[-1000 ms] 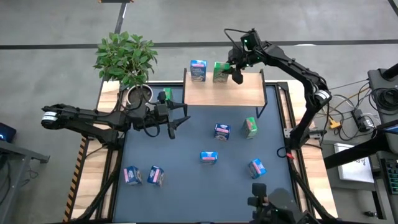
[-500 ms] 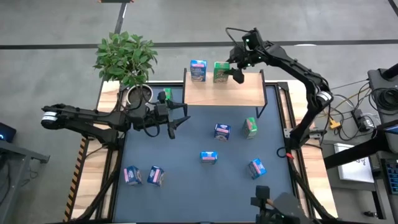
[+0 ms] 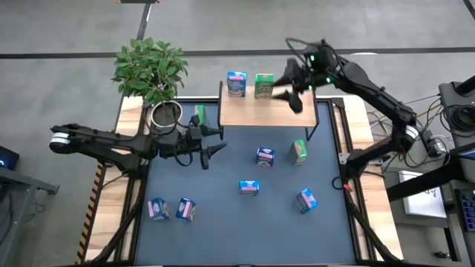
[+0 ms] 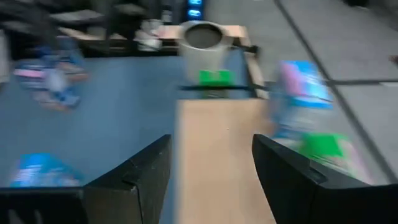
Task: Stack cereal on shelf
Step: Put the top blue cereal box on the shelf
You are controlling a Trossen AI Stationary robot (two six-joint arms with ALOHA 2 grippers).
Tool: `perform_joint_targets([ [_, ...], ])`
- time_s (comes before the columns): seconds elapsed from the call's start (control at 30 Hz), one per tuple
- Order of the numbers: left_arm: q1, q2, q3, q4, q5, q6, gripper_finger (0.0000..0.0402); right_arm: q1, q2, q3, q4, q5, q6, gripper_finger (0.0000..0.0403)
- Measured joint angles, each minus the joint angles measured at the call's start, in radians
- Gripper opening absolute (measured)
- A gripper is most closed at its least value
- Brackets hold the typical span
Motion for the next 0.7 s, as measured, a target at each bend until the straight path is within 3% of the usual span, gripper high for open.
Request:
perform_joint_targets([
  [0.27, -0.052, 0.001, -0.038, 0.000, 0.002, -0.026, 0.0223, 0.280, -0.113, -0.101, -0.046, 0.049, 0.124, 0.0185],
  [0.7, -0.081, 0.001, -0.045, -0.001, 0.002, -0.030, 0.0223, 0.678, -0.244, -0.506, 0.034, 0.560, 0.446, 0.0146],
])
